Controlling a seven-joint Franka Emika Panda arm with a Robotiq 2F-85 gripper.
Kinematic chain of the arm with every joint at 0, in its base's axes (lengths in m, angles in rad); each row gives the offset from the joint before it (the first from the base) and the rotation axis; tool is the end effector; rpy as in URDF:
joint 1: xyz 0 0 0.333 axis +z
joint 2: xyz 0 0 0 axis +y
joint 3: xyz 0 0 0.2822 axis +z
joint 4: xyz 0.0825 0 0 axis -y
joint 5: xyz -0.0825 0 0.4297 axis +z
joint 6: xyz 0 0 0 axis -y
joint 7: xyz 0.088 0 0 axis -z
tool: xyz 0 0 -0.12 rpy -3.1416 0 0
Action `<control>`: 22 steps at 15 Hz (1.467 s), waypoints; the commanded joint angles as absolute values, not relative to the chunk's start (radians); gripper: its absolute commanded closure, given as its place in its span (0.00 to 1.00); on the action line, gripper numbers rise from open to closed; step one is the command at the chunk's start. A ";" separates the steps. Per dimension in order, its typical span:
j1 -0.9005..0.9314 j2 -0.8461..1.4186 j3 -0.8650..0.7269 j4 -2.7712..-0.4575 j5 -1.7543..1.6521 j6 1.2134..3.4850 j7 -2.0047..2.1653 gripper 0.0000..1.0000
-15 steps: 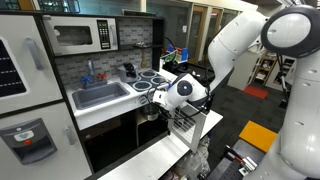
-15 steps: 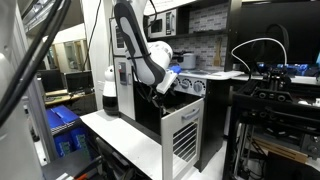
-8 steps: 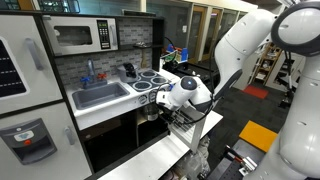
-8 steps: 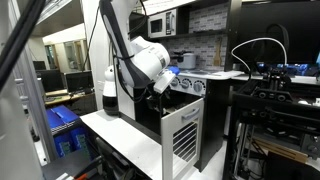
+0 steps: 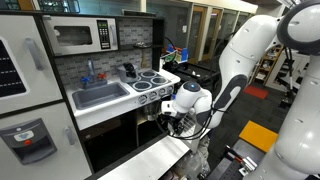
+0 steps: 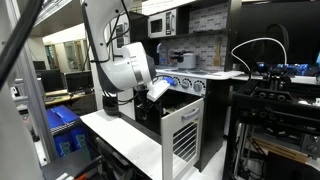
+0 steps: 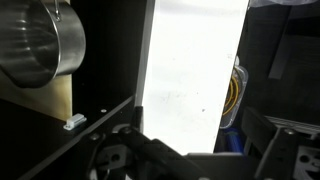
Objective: Move the pot from the stove and put it in the stove cabinet
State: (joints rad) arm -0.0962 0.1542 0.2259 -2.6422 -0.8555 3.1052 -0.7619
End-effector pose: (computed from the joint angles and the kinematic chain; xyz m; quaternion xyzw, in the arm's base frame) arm 0.4295 0.1256 0.1294 0.6386 0.7524 0.1213 0.1072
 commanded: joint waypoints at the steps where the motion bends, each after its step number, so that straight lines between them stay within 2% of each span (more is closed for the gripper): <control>1: -0.236 0.126 0.422 -2.683 -0.575 3.085 -1.034 0.00; 7: -0.478 0.115 0.794 -2.580 -0.093 2.897 -1.425 0.00; 10: -0.541 0.034 0.874 -2.500 0.119 2.739 -1.595 0.00; 12: -0.549 -0.052 0.864 -2.448 0.232 2.622 -1.677 0.00; 14: -0.543 -0.147 0.819 -2.394 0.307 2.487 -1.735 0.00; 15: -0.383 -0.179 0.635 -2.367 0.300 2.425 -1.734 0.00; 19: -0.173 -0.275 0.351 -2.303 0.149 2.242 -1.655 0.00; 22: -0.062 -0.313 0.217 -2.263 0.025 2.134 -1.599 0.00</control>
